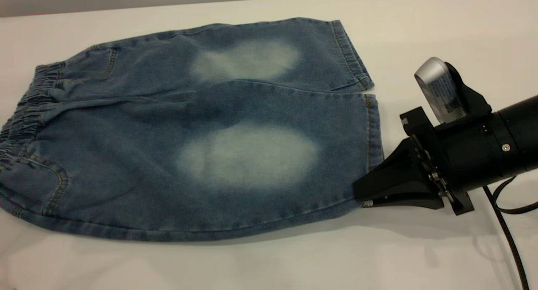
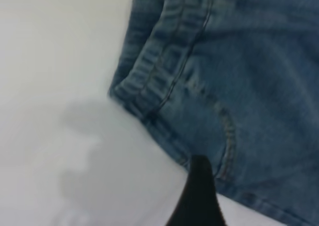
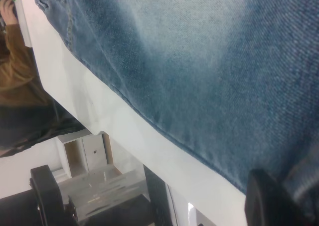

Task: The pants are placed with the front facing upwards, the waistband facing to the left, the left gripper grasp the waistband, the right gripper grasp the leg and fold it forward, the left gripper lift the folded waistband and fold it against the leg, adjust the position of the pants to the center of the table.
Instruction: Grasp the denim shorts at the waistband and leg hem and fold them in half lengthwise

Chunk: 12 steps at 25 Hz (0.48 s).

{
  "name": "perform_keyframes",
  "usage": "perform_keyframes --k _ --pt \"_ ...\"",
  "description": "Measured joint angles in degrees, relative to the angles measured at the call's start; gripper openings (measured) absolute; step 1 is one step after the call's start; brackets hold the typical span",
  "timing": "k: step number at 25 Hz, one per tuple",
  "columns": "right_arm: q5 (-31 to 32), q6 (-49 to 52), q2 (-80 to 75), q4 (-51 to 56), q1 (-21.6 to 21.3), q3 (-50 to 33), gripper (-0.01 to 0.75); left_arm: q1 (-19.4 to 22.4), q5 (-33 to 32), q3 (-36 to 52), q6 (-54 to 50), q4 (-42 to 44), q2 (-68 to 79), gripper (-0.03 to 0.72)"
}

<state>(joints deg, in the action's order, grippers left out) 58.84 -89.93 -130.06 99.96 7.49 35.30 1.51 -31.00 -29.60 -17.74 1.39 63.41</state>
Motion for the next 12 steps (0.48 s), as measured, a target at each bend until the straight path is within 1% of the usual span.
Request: perform_keyframes --k 7,12 --pt "0.17 0.00 0.00 0.00 0.00 0.00 0.018 0.00 4.97 1.62 -8.13 8.08 6.22 0.526" --pt "0.24 0.00 0.00 0.00 0.00 0.00 0.018 0.00 9.69 1.43 -8.97 11.62 13.36 0.526"
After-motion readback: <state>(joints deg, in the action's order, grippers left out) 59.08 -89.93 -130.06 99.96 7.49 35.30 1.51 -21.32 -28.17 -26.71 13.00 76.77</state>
